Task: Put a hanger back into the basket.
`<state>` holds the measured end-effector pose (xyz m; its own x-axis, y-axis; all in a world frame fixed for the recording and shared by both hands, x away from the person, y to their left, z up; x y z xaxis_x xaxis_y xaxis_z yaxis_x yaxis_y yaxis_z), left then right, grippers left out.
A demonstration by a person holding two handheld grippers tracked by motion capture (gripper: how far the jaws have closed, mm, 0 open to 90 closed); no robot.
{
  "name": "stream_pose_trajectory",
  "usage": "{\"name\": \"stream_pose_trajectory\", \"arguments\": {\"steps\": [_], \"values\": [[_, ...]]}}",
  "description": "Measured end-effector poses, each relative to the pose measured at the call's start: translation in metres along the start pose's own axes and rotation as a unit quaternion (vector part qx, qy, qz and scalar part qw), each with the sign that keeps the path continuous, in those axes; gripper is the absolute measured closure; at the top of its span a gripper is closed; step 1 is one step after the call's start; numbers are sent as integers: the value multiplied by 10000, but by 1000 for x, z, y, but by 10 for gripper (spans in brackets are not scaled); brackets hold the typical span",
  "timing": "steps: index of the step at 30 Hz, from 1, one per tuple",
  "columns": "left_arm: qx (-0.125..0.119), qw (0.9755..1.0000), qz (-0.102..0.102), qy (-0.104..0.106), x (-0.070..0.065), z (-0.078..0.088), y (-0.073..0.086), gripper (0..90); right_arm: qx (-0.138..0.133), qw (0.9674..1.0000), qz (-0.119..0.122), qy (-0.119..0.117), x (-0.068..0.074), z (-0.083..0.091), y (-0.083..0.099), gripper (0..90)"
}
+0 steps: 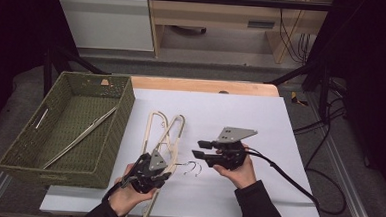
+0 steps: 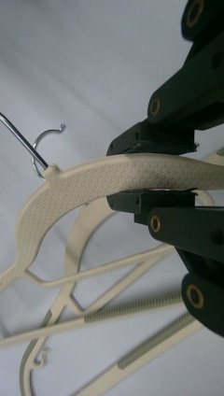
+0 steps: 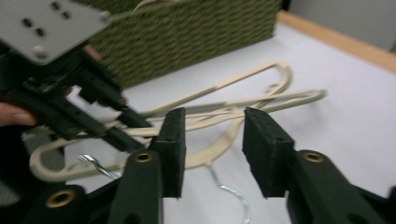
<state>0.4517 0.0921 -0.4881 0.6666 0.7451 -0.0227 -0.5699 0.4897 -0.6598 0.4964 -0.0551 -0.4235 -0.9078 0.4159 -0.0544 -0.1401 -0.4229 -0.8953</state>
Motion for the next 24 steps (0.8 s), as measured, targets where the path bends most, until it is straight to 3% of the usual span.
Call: {"name": "stream_pose_trajectory", "arguments": {"steps": [5, 11, 17, 19, 24], "values": [[-177, 9998, 127, 7, 7, 20, -3, 775, -343, 9976, -253, 544, -21, 24, -3, 448], [-343, 9988, 318, -163, 21, 37, -5, 805, -386, 9955, -390, 766, -32, 35, 3, 369], [-488, 9966, 521, -422, 44, 53, -6, 852, -446, 9935, -527, 909, -37, 38, 4, 254], [-549, 9962, 656, -167, 46, 57, -6, 856, -451, 9923, -549, 1015, -40, 39, 4, 210], [-751, 9949, 596, -299, 51, 69, -9, 857, -400, 9904, -610, 1174, -44, 42, 7, 154]]}}
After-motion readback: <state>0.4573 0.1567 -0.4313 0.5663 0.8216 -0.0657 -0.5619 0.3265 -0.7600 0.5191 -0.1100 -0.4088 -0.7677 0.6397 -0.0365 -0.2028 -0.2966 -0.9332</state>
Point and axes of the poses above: each handheld gripper's, and its own axes: z roughly backward along the jaws, y roughly out of its underside, x roughly to its left, the point moved 9 cm from there along -z, roughly forward along the jaws, and after that the axes turned 9 degrees about z, right-handed, at the moved point
